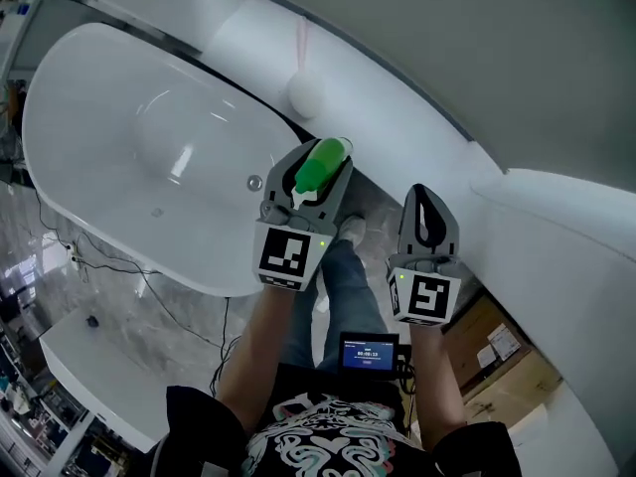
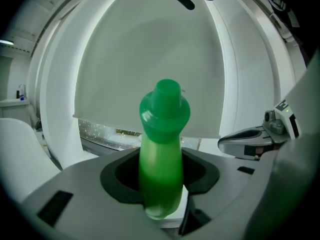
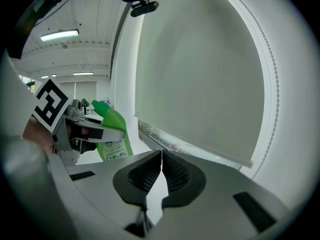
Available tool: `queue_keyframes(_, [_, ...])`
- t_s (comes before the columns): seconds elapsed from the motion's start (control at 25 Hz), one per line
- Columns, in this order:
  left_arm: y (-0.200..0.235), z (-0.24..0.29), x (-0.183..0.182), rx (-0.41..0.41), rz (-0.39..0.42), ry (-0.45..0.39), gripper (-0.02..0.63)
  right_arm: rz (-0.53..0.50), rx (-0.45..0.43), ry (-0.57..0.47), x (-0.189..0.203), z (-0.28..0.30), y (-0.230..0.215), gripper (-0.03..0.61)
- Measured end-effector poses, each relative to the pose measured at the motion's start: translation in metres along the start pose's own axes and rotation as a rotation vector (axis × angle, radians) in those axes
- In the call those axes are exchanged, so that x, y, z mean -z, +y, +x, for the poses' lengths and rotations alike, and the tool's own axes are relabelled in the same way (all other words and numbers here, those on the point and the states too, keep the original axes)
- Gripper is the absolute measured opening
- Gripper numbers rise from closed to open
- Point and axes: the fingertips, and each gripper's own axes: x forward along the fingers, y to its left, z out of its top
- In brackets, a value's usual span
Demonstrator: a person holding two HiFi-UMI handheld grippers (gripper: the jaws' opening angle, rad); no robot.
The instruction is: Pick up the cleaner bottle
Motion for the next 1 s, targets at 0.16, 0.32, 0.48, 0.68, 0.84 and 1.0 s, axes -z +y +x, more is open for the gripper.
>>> queue_keyframes(0.16, [-0.001,-0.016,-0.024,0.009,0.001,-0.004,0.193,-0.006,0.008,-0.02,-0.024,-0.011,-0.002,0.028])
queue_keyframes(0.32, [-0.008,-0.035,-0.05,0.017,0.005,-0.011,0.193,0.003,0.031,-0.024,-0.046,-0.031,-0.006,0.028])
queue_keyframes(0.48, [-0.013,-0.054,-0.075,0.027,0.002,-0.02,0.193,0.01,0.045,-0.045,-0.068,-0.049,-0.006,0.028])
queue_keyframes(0.68, [-0.02,-0.075,-0.103,0.036,0.017,-0.026,0.193,0.003,0.055,-0.078,-0.097,-0.065,-0.004,0.028])
queue_keyframes(0.84, [-0.023,-0.093,-0.126,0.035,0.016,-0.043,0.193,-0.007,0.063,-0.103,-0.117,-0.078,-0.002,0.028])
queue_keyframes(1.0, [-0.025,-0.107,-0.144,0.033,0.02,-0.053,0.193,-0.015,0.068,-0.11,-0.127,-0.089,-0.001,0.028])
